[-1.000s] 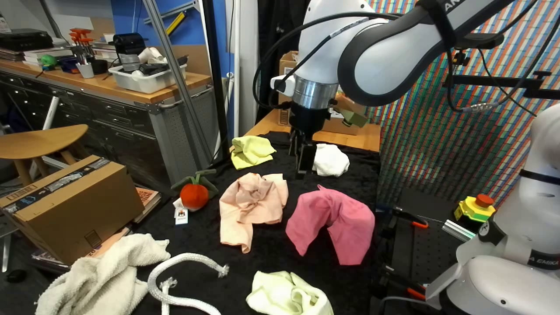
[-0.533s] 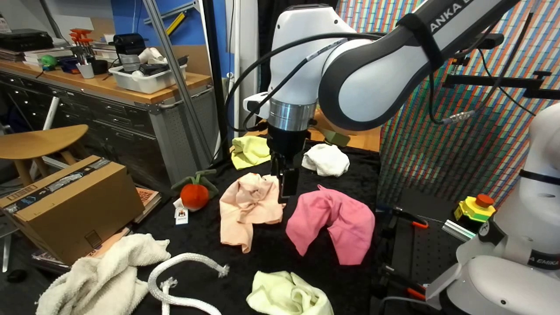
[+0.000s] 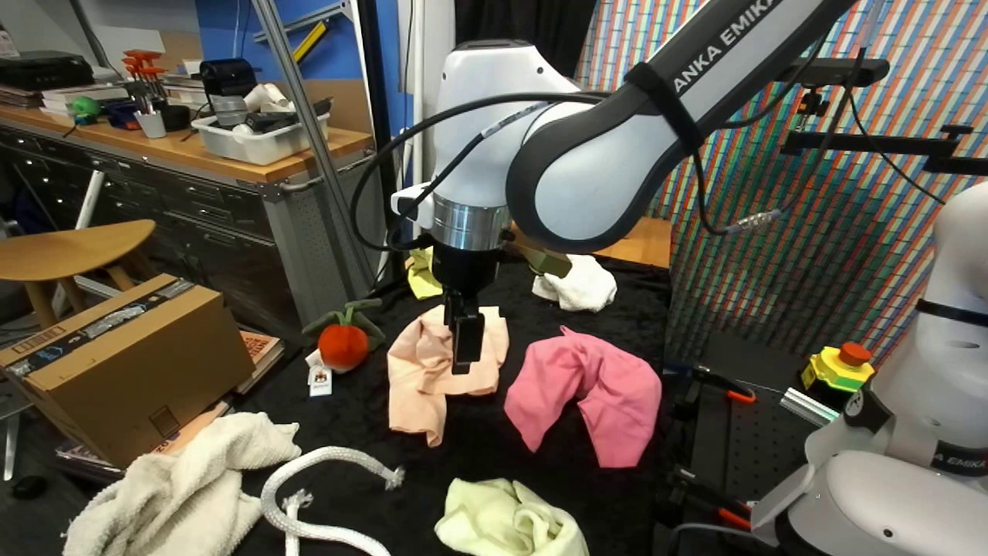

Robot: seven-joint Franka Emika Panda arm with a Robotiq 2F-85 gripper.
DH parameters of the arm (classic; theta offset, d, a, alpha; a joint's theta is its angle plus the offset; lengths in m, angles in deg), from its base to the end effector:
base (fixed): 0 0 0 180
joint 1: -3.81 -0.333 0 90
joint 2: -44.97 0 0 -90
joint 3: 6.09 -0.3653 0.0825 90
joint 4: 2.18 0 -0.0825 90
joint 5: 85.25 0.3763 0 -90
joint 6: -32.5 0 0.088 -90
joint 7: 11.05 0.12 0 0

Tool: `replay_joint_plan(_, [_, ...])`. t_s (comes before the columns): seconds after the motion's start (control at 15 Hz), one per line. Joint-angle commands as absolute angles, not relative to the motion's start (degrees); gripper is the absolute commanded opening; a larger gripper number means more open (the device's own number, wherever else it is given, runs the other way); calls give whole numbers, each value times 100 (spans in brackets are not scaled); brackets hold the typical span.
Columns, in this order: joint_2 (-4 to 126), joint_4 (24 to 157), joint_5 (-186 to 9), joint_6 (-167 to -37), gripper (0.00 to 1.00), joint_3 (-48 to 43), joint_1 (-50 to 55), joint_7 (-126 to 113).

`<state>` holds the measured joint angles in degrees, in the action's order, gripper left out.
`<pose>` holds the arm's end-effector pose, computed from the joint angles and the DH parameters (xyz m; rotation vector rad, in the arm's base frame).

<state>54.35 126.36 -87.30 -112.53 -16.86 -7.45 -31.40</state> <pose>0.5165 0.2071 0.3494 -2.9006 -1.1641 -0.1990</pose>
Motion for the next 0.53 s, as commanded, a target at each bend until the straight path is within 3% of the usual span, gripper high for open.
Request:
replay_joint_plan(0.0, [5829, 12174, -8809, -11318, 100, -1745, -692, -3082])
replay_joint_plan(0.47, [6351, 11404, -9011, -11062, 100, -1761, -848, -2810])
